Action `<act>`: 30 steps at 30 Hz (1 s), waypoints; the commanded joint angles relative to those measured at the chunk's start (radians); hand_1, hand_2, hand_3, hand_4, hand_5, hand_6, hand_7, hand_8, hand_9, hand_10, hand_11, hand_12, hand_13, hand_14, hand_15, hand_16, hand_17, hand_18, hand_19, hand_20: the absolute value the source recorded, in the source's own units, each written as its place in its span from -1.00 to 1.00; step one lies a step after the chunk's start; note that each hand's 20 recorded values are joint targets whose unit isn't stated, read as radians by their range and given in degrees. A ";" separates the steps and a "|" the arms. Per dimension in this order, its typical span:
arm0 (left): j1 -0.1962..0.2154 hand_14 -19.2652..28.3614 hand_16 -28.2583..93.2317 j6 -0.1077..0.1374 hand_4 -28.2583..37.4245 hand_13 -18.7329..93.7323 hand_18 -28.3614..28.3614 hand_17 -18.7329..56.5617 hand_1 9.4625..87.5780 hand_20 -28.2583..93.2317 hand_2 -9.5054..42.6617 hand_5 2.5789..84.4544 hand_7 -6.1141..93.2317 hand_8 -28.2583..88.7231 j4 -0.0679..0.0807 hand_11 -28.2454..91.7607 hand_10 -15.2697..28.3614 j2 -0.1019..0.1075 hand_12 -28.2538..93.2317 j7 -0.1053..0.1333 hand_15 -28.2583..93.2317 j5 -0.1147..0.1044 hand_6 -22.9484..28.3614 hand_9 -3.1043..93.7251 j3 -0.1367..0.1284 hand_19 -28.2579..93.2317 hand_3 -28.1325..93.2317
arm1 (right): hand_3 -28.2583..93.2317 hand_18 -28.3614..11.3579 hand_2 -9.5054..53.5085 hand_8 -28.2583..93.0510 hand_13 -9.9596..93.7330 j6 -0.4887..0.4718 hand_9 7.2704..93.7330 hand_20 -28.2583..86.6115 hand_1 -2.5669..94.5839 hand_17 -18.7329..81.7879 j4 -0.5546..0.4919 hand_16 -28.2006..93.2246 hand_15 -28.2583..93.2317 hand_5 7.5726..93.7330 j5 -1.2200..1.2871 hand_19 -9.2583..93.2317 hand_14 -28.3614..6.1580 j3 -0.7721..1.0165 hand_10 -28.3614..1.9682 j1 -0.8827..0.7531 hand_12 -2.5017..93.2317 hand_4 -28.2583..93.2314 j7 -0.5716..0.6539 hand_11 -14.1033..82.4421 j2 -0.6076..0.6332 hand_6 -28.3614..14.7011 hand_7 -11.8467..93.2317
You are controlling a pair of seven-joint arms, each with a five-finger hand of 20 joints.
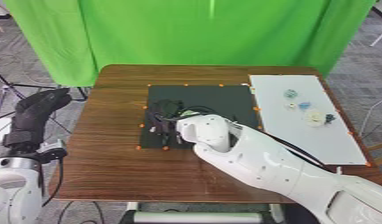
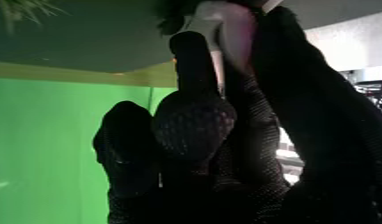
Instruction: Arrange flowers
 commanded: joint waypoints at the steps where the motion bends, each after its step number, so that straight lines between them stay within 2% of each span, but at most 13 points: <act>1: 0.013 0.49 -0.49 -0.014 -0.57 0.02 0.36 -0.35 -0.40 -0.30 -0.85 0.10 -0.43 -0.67 -0.007 -0.08 0.30 -0.008 -0.29 -0.004 -0.24 0.007 0.02 0.05 -0.007 -0.41 0.51 | 0.49 -0.17 -1.00 -0.29 0.76 -0.123 0.26 0.46 0.06 0.54 -0.028 0.00 0.57 0.21 -0.008 1.00 0.53 0.028 0.01 0.030 -0.39 -0.77 -0.015 -0.34 0.012 0.33 -0.21; 2: 0.011 0.49 -0.49 -0.016 -0.57 0.02 0.36 -0.35 -0.40 -0.30 -0.85 0.10 -0.43 -0.67 -0.006 -0.08 0.30 -0.008 -0.29 -0.006 -0.24 0.009 0.02 0.05 -0.005 -0.41 0.51 | 0.52 -0.18 -1.00 -0.32 0.76 -0.132 0.24 0.46 0.03 0.54 -0.033 0.00 0.57 0.19 -0.002 1.00 0.53 0.029 0.01 0.032 -0.39 -0.78 -0.010 -0.35 0.015 0.33 -0.23; 5: 0.017 0.49 -0.49 -0.014 -0.57 0.02 0.36 -0.35 -0.40 -0.30 -0.87 0.10 -0.43 -0.68 -0.008 -0.08 0.30 -0.009 -0.29 -0.005 -0.24 0.006 0.02 0.05 -0.007 -0.41 0.51 | 0.61 -0.19 -1.00 -0.63 0.75 -0.149 0.18 0.46 -0.08 0.53 -0.044 -0.01 0.57 0.08 0.007 1.00 0.51 0.037 -0.03 0.035 -0.40 -0.79 -0.011 -0.37 0.017 0.34 -0.26; 6: 0.018 0.49 -0.49 -0.012 -0.57 0.02 0.36 -0.35 -0.40 -0.30 -0.86 0.10 -0.43 -0.68 -0.008 -0.08 0.30 -0.009 -0.29 -0.003 -0.24 0.006 0.02 0.05 -0.006 -0.41 0.51 | 0.61 -0.20 -1.00 -0.65 0.75 -0.150 0.17 0.46 -0.09 0.52 -0.047 -0.01 0.57 0.06 0.006 1.00 0.51 0.042 -0.04 0.035 -0.40 -0.79 -0.016 -0.37 0.019 0.34 -0.26; 15: 0.031 0.49 -0.49 -0.016 -0.56 0.02 0.36 -0.35 -0.40 -0.30 -0.87 0.10 -0.43 -0.68 -0.012 -0.08 0.30 -0.018 -0.29 -0.004 -0.24 0.005 0.02 0.05 -0.010 -0.41 0.51 | 0.62 -0.25 -1.00 -0.64 0.73 -0.210 0.06 0.44 -0.18 0.49 -0.153 -0.01 0.55 -0.05 0.081 1.00 0.48 0.130 -0.13 0.049 -0.39 -0.79 -0.037 -0.43 0.076 0.31 -0.35; 17: 0.042 0.49 -0.49 -0.014 -0.56 0.02 0.37 -0.35 -0.40 -0.30 -0.87 0.10 -0.43 -0.68 -0.016 -0.08 0.30 -0.023 -0.28 -0.003 -0.24 0.003 0.02 0.05 -0.014 -0.41 0.51 | 0.62 -0.26 -1.00 -0.64 0.72 -0.292 0.04 0.42 -0.19 0.48 -0.199 -0.02 0.54 -0.06 0.105 1.00 0.48 0.192 -0.14 0.054 -0.39 -0.79 -0.048 -0.44 0.097 0.30 -0.36; 18: 0.037 0.49 -0.49 -0.016 -0.56 0.02 0.37 -0.35 -0.40 -0.30 -0.87 0.10 -0.43 -0.67 -0.013 -0.08 0.30 -0.024 -0.29 -0.003 -0.24 0.004 0.02 0.05 -0.008 -0.41 0.51 | 0.63 -0.26 -1.00 -0.64 0.71 -0.308 0.02 0.41 -0.19 0.46 -0.225 -0.02 0.53 -0.07 0.121 1.00 0.46 0.221 -0.14 0.055 -0.39 -0.79 -0.048 -0.46 0.120 0.30 -0.37; 21: 0.029 0.49 -0.49 -0.027 -0.55 0.02 0.37 -0.35 -0.40 -0.30 -0.88 0.10 -0.43 -0.67 -0.007 -0.08 0.30 -0.028 -0.28 -0.005 -0.24 0.007 0.02 0.05 0.000 -0.41 0.51 | 0.63 -0.28 -1.00 -0.62 0.70 -0.278 -0.02 0.38 -0.20 0.44 -0.293 -0.03 0.50 -0.09 0.167 1.00 0.44 0.307 -0.16 0.034 -0.39 -0.78 -0.019 -0.50 0.208 0.29 -0.40; 27: 0.048 0.49 -0.49 -0.031 -0.56 0.02 0.37 -0.35 -0.40 -0.30 -0.89 0.10 -0.43 -0.67 -0.010 -0.08 0.29 -0.040 -0.28 -0.011 -0.24 0.006 0.02 0.05 -0.016 -0.41 0.51 | 0.59 -0.32 -1.00 -0.61 0.69 -0.230 -0.03 0.36 -0.26 0.42 -0.373 -0.03 0.50 -0.12 0.244 1.00 0.41 0.537 -0.21 -0.103 -0.39 -0.78 0.059 -0.54 0.402 0.27 -0.44; 29: 0.040 0.49 -0.49 -0.040 -0.55 0.02 0.39 -0.34 -0.40 -0.29 -0.89 0.10 -0.43 -0.67 -0.006 -0.08 0.30 -0.040 -0.28 -0.015 -0.24 0.007 0.02 0.05 -0.012 -0.39 0.51 | 0.54 -0.34 -1.00 -0.60 0.69 -0.149 -0.04 0.35 -0.33 0.41 -0.399 -0.03 0.49 -0.15 0.261 1.00 0.38 0.614 -0.28 -0.190 -0.39 -0.79 0.096 -0.56 0.473 0.27 -0.48; 30: 0.047 0.49 -0.49 -0.036 -0.55 0.02 0.39 -0.34 -0.40 -0.28 -0.89 0.10 -0.43 -0.67 -0.009 -0.08 0.29 -0.044 -0.28 -0.010 -0.24 0.008 0.02 0.05 -0.013 -0.39 0.51 | 0.53 -0.35 -1.00 -0.60 0.69 -0.130 -0.04 0.35 -0.35 0.41 -0.406 -0.03 0.49 -0.15 0.251 1.00 0.37 0.662 -0.30 -0.237 -0.39 -0.80 0.104 -0.56 0.488 0.28 -0.49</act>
